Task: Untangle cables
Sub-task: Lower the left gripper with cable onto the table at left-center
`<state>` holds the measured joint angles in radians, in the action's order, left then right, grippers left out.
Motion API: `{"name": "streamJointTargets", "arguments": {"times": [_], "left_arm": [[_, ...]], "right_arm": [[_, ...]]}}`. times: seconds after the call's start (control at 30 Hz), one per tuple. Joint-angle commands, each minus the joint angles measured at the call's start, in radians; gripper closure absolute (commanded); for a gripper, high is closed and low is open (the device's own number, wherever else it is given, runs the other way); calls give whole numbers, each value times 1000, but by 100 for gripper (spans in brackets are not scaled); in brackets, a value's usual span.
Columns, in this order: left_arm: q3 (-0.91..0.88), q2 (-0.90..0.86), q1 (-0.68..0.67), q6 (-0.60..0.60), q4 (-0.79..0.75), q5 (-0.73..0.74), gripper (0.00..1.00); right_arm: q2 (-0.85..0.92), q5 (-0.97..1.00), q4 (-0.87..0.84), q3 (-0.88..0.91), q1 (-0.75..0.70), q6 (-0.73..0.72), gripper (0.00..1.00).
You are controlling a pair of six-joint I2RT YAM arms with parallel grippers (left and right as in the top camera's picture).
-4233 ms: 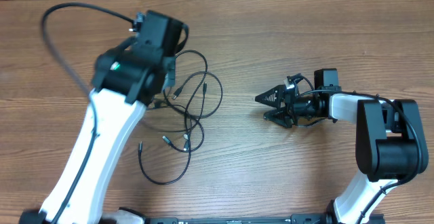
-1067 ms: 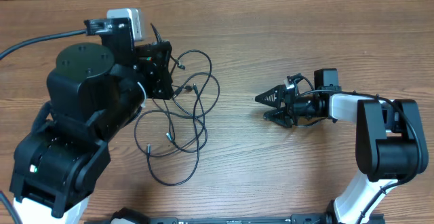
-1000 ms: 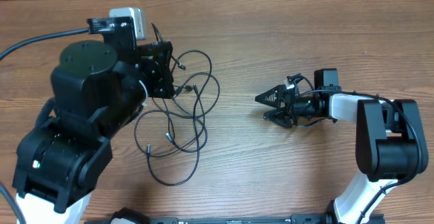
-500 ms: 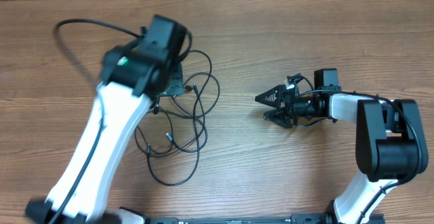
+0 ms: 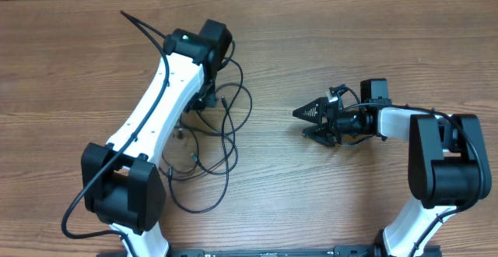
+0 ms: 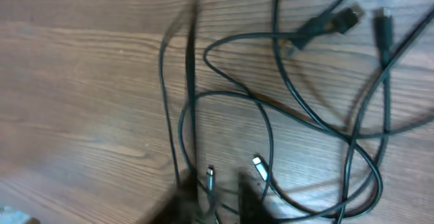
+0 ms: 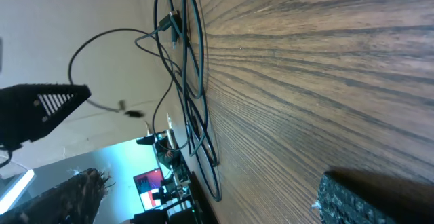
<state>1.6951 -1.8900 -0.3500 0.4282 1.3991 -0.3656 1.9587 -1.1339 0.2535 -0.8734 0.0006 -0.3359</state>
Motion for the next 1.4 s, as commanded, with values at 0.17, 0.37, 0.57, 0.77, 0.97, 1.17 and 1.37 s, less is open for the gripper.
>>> {"name": "streamJointTargets", "arguments": {"times": [0.17,0.37,0.57,0.77,0.97,1.17,1.37], "left_arm": [[9,-5,70,-5,1,113,16],[5,-5,88,-24,104,237,11],[-90,-5,88,-23,115,286,21],[-302,-5,88,-21,-32,362,39],[-458,-6,88,-21,-165,370,39],[-489,-6,88,-21,-208,370,39],[-489,-6,88,-20,-242,371,48]], "right_arm": [[23,166,3,16,7,15,0],[23,166,4,16,6,15,0],[23,166,4,16,7,15,0],[23,166,3,16,7,15,0],[23,166,3,16,7,15,0],[23,166,3,16,7,15,0],[23,166,3,16,7,15,0]]}}
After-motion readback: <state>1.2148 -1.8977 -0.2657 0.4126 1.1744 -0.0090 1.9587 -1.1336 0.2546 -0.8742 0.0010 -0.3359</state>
